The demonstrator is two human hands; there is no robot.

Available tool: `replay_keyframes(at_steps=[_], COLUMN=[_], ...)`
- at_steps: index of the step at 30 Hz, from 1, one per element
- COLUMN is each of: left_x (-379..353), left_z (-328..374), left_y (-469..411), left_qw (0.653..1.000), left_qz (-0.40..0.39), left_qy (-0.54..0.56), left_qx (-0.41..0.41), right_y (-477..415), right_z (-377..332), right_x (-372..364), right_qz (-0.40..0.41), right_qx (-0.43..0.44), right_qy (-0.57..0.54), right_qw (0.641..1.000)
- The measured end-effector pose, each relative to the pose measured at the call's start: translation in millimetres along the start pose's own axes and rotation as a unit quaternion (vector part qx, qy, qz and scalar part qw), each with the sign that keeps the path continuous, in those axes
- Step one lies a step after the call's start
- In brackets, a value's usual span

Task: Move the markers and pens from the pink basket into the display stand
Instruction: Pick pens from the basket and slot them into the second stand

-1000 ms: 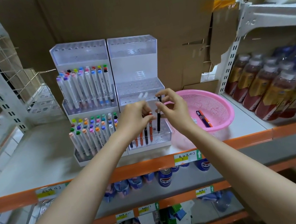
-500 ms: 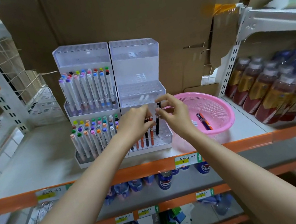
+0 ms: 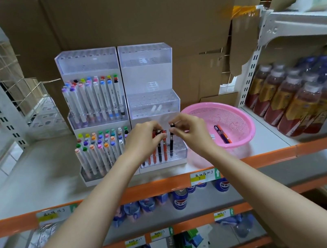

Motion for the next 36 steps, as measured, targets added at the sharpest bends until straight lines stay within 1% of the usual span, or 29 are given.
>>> replay_keyframes(at_steps=[4, 8, 15, 21, 26, 32, 36], left_x=[-0.3, -1.1, -1.2, -2.4, -2.3, -1.8, 1.0], left_z=[0.1, -0.2, -0.1, -1.9, -1.8, -1.3, 3.2], left_y=[1.4, 1.3, 1.2, 0.4, 0.2, 3.0, 2.9], left_qw=[1.000, 1.000, 1.000, 1.000, 1.000, 1.000, 1.000], left_qz=[0.001, 0.002, 0.005, 0.003, -0.001, -0.008, -0.006], left_qy=[0.002, 0.003, 0.002, 0.002, 0.008, 0.012, -0.002], left_qx=[-0.011, -0.015, -0.015, -0.015, -0.016, -0.020, -0.028], right_y=[1.6, 0.8, -1.9, -1.7, -2.2, 4.2, 3.3], right_z=[6.0, 8.8, 14.6, 14.6, 18.3, 15.7, 12.3], right_x=[-7.5, -8.8, -14.6, -12.6, -16.2, -15.8, -4.7], right_qz=[-0.020, -0.025, -0.059, -0.041, -0.075, -0.097, -0.080], right_qx=[0.000, -0.010, -0.037, -0.053, -0.065, -0.042, -0.031], right_qy=[0.022, 0.016, 0.015, 0.019, 0.009, 0.039, 0.032], right_qw=[1.000, 1.000, 0.997, 0.998, 0.995, 0.994, 0.996])
Point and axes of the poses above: each hand's wrist, its own y-axis away from the middle knuckle, its own x-axis out of the back of the hand, z = x × y, the point moved 7 cm from there along -y, towards the middle knuckle, and after that the axes turned 4 degrees about y, right-handed, at the moved point
